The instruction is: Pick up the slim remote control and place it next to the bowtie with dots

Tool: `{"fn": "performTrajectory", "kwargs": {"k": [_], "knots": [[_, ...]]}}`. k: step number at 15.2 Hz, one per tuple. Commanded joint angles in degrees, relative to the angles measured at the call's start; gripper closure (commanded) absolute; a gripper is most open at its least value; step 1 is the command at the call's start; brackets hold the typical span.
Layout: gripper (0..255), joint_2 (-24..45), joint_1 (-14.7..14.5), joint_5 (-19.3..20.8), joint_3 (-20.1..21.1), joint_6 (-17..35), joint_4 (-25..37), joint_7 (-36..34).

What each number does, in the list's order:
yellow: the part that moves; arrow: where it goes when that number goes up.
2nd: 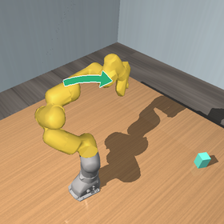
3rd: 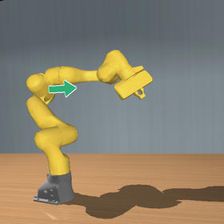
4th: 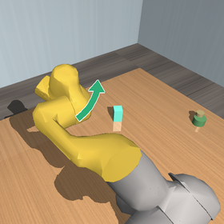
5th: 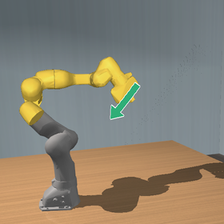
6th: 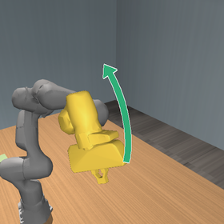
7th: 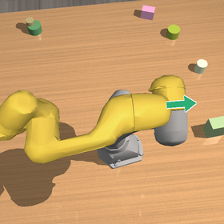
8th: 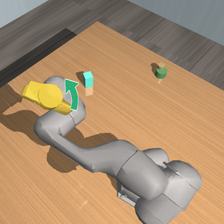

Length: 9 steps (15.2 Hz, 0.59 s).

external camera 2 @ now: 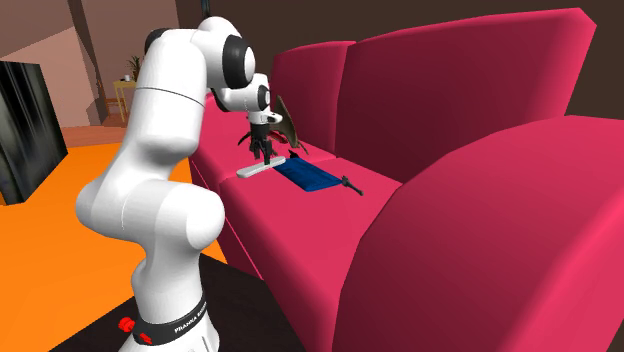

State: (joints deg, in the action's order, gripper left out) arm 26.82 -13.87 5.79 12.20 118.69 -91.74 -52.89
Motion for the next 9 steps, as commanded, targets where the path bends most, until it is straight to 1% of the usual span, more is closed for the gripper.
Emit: {"fn": "performTrajectory", "kwargs": {"k": [1, 2, 9], "knots": [[0, -0.96, 0.06, -0.3, 0.14, -3.03, 2.08, 0.23], [0, -1.43, 0.07, -0.43, 0.2, -4.33, 2.91, 0.32], [0, -1.43, 0.07, -0.43, 0.2, -4.33, 2.91, 0.32]]}}
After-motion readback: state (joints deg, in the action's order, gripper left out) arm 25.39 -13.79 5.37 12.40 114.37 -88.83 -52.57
